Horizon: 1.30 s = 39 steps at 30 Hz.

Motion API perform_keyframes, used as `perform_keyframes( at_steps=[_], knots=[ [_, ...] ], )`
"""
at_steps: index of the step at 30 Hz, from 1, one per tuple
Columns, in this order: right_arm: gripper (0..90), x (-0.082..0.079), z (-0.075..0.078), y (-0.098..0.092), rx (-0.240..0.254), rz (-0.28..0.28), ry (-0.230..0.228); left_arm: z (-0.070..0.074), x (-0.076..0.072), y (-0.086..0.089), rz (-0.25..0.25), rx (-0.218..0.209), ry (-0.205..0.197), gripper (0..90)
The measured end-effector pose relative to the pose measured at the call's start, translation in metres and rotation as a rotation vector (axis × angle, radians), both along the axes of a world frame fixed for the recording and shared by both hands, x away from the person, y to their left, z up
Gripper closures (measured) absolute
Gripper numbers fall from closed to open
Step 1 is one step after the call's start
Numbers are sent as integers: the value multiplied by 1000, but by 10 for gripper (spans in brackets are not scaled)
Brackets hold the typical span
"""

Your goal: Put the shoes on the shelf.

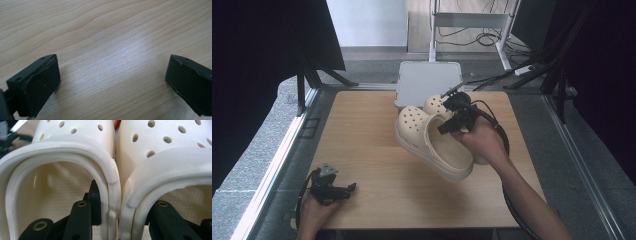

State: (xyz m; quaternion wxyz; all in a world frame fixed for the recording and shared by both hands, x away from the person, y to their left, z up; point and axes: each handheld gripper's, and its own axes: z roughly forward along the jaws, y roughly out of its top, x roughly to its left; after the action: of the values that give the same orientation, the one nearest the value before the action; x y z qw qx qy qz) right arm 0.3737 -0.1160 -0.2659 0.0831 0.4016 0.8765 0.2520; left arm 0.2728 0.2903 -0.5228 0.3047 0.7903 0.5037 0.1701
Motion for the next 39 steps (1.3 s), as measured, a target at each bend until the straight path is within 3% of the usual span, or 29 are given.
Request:
perform_keyframes(
  at_steps=[9,27,39],
  knots=[
    [652,39,10,10,6,-108,-13,0,0,0,2,-2,0,0],
    [652,115,24,47,38,-331,-50,0,0,0,2,1,-4,0],
    [653,159,15,49,64,-460,-57,0,1,0,-5,2,0,0]
  ],
)
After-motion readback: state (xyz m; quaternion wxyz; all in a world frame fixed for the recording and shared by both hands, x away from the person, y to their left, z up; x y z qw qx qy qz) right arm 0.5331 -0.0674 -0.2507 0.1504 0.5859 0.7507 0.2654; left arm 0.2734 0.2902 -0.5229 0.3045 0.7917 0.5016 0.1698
